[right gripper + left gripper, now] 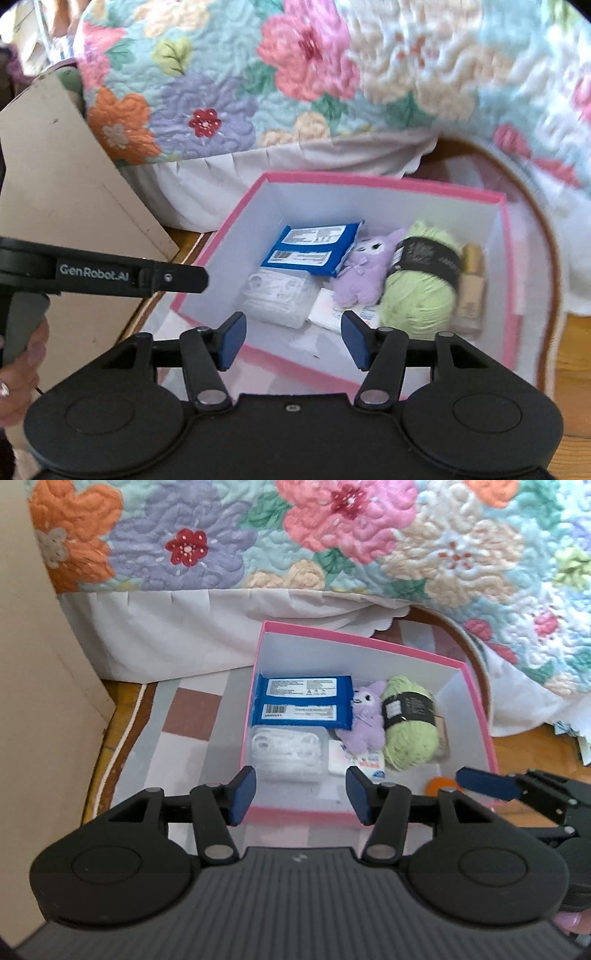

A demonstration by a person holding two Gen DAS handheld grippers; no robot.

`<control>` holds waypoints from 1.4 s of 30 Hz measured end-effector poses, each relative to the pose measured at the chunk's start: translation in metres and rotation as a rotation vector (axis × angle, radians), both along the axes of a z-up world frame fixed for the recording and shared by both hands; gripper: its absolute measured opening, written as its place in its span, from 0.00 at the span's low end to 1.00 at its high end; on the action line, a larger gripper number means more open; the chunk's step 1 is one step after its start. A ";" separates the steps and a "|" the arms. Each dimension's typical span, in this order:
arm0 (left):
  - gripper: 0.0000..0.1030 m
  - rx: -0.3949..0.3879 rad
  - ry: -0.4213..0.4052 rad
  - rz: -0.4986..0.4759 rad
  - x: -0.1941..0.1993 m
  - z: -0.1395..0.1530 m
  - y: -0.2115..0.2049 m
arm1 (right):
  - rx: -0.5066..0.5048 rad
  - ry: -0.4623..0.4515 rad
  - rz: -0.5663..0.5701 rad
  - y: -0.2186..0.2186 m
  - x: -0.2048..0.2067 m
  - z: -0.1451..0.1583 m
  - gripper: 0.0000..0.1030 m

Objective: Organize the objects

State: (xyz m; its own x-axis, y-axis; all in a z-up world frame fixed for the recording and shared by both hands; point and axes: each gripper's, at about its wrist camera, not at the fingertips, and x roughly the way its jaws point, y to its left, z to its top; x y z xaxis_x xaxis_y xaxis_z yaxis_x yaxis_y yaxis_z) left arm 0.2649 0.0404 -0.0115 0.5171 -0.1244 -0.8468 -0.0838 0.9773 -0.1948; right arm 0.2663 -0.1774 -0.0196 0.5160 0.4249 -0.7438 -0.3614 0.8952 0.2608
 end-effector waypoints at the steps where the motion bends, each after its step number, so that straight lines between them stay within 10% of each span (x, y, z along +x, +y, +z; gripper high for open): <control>1: 0.53 0.004 -0.002 0.000 -0.005 0.006 0.000 | -0.004 -0.010 0.002 -0.002 -0.006 0.007 0.63; 19: 0.71 0.048 -0.018 -0.049 -0.106 0.071 0.012 | -0.071 -0.063 -0.008 -0.012 -0.105 0.070 0.73; 42: 0.91 0.090 -0.040 -0.035 -0.170 0.060 0.003 | -0.137 -0.010 -0.143 -0.032 -0.165 0.066 0.86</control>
